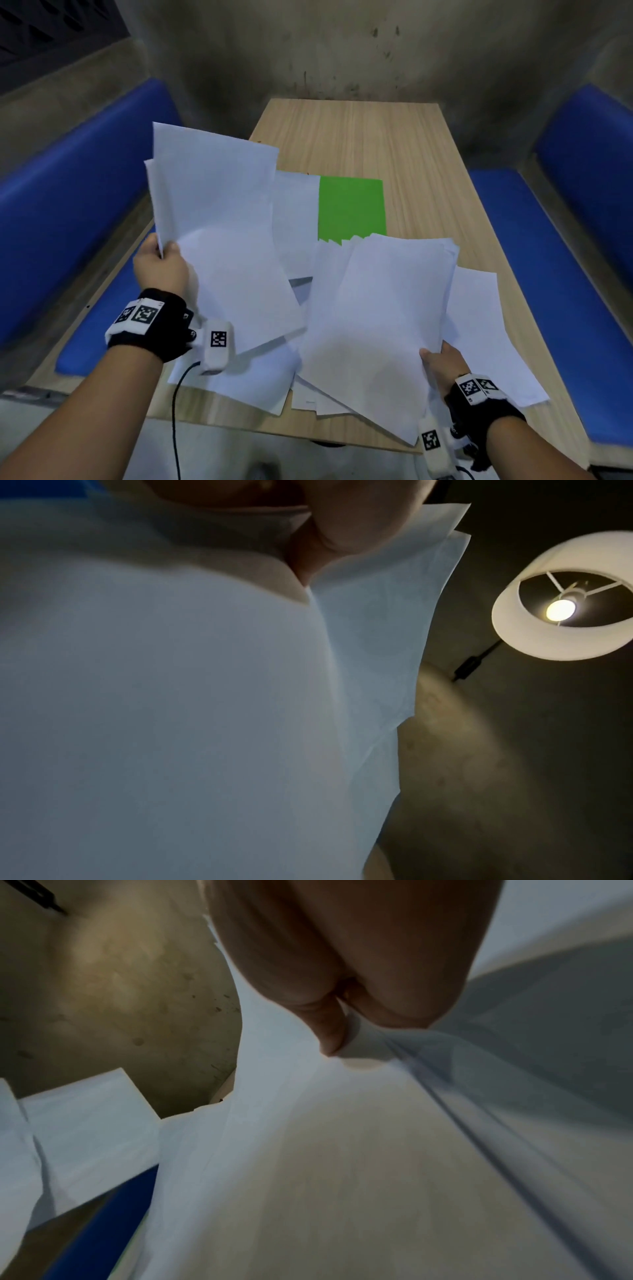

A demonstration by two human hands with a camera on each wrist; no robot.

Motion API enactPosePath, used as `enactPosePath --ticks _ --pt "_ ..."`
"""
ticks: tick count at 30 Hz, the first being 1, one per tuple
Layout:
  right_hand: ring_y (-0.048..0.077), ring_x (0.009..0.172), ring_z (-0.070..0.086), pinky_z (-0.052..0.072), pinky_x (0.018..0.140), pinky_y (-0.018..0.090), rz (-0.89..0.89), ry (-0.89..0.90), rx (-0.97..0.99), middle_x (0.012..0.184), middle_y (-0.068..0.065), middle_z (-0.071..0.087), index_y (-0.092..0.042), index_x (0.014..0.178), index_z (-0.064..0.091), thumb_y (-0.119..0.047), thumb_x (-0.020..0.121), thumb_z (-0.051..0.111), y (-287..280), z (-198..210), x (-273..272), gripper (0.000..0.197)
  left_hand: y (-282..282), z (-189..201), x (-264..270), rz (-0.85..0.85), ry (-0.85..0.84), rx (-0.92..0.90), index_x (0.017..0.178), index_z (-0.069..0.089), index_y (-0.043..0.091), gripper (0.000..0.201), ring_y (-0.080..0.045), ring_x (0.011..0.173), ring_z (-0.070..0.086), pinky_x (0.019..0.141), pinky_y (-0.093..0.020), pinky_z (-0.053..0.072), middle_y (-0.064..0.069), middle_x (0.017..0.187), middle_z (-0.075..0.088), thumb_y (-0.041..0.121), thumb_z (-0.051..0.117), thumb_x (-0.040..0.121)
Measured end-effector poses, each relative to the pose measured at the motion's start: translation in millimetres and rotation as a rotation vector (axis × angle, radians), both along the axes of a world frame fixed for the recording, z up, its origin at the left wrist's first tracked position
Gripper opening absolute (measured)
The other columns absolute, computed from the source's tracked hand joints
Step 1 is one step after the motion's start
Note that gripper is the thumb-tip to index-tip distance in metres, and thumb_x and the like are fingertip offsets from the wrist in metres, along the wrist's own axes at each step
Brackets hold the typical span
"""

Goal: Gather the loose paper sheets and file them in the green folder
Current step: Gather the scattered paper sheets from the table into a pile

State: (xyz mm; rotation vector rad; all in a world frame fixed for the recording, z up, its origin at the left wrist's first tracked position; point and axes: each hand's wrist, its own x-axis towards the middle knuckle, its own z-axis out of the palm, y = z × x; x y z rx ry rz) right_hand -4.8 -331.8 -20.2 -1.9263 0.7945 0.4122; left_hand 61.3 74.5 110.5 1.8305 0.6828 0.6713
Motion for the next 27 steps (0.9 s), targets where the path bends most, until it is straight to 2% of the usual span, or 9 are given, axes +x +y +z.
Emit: enactPosePath --ticks 6,11,13,15,16,19,20,24,27 --pt "0.026 0.074 0.050 0.038 0.068 0.027 0.069 0.033 -0.012 0.098 0.017 0.053 0.002 0.115 0.054 -0.003 0.093 0.046 1 9 6 0.025 -15 -7 -5 0.059 -0.056 -0.198 0.116 0.061 0.007 0.032 -0.021 0.097 0.062 0.090 -0.030 0.048 -0.005 0.104 0.064 0.009 0.052 0.086" --pt "0.040 0.100 0.062 0.050 0.093 0.051 -0.041 0.020 0.165 0.109 0.024 0.065 0.002 0.124 0.055 -0.003 0.089 0.053 2 4 7 0.036 -65 -74 -25 -0.090 0.182 -0.313 0.119 0.059 0.007 0.037 -0.026 0.110 0.062 0.102 -0.047 0.046 -0.011 0.118 0.065 0.011 0.058 0.082" --pt "0.040 0.095 0.065 0.054 0.084 0.050 -0.117 0.014 0.294 0.107 0.024 0.067 -0.001 0.125 0.055 -0.008 0.093 0.051 5 7 4 0.033 -91 -99 -41 -0.165 0.278 -0.347 0.124 0.056 0.004 0.038 -0.024 0.110 0.060 0.104 -0.044 0.044 -0.009 0.118 0.063 0.005 0.057 0.086" --pt "0.029 0.076 0.070 0.056 0.064 0.033 -0.189 0.006 0.481 0.091 0.020 0.072 -0.006 0.116 0.060 -0.031 0.095 0.050 7 10 2 0.034 -112 -117 -56 -0.240 0.361 -0.374 0.128 0.053 0.004 0.042 -0.027 0.114 0.059 0.104 -0.045 0.044 -0.007 0.121 0.060 0.004 0.055 0.086" --pt "0.026 0.078 0.071 0.056 0.065 0.030 -0.210 0.007 0.536 0.092 0.019 0.073 -0.011 0.115 0.063 -0.051 0.089 0.052 9 13 2 0.049 -121 -121 -63 -0.280 0.410 -0.385 0.129 0.053 0.006 0.042 -0.028 0.114 0.059 0.104 -0.046 0.044 -0.006 0.121 0.060 0.005 0.055 0.087" --pt "0.031 0.133 0.045 0.036 0.111 0.044 -0.155 -0.053 0.456 0.146 0.013 0.046 -0.017 0.143 0.043 -0.094 0.038 0.053 12 16 9 0.130 -133 -129 -74 -0.398 0.544 -0.386 0.128 0.055 0.011 0.041 -0.032 0.107 0.061 0.097 -0.047 0.049 -0.012 0.118 0.064 0.009 0.053 0.087" --pt "0.031 0.139 0.036 0.027 0.117 0.043 -0.091 -0.081 0.374 0.151 0.013 0.039 -0.011 0.145 0.038 -0.094 0.038 0.048 13 18 12 0.135 -136 -128 -76 -0.427 0.577 -0.389 0.127 0.055 0.011 0.039 -0.033 0.104 0.061 0.095 -0.047 0.050 -0.012 0.113 0.064 0.010 0.053 0.088" --pt "0.032 0.136 0.040 0.028 0.115 0.039 -0.029 -0.024 0.304 0.148 0.016 0.042 -0.004 0.141 0.040 -0.047 0.084 0.062 18 15 13 0.075 -139 -125 -80 -0.472 0.592 -0.477 0.121 0.057 0.015 0.036 -0.030 0.098 0.063 0.092 -0.044 0.052 -0.006 0.103 0.066 0.013 0.057 0.085" --pt "0.033 0.139 0.036 0.024 0.112 0.034 0.006 0.025 0.167 0.150 0.022 0.037 0.005 0.142 0.035 -0.025 0.098 0.047 16 7 11 0.054 -135 -124 -86 -0.515 0.560 -0.708 0.120 0.056 0.017 0.041 -0.023 0.104 0.060 0.095 -0.038 0.047 -0.003 0.113 0.065 0.013 0.069 0.081"
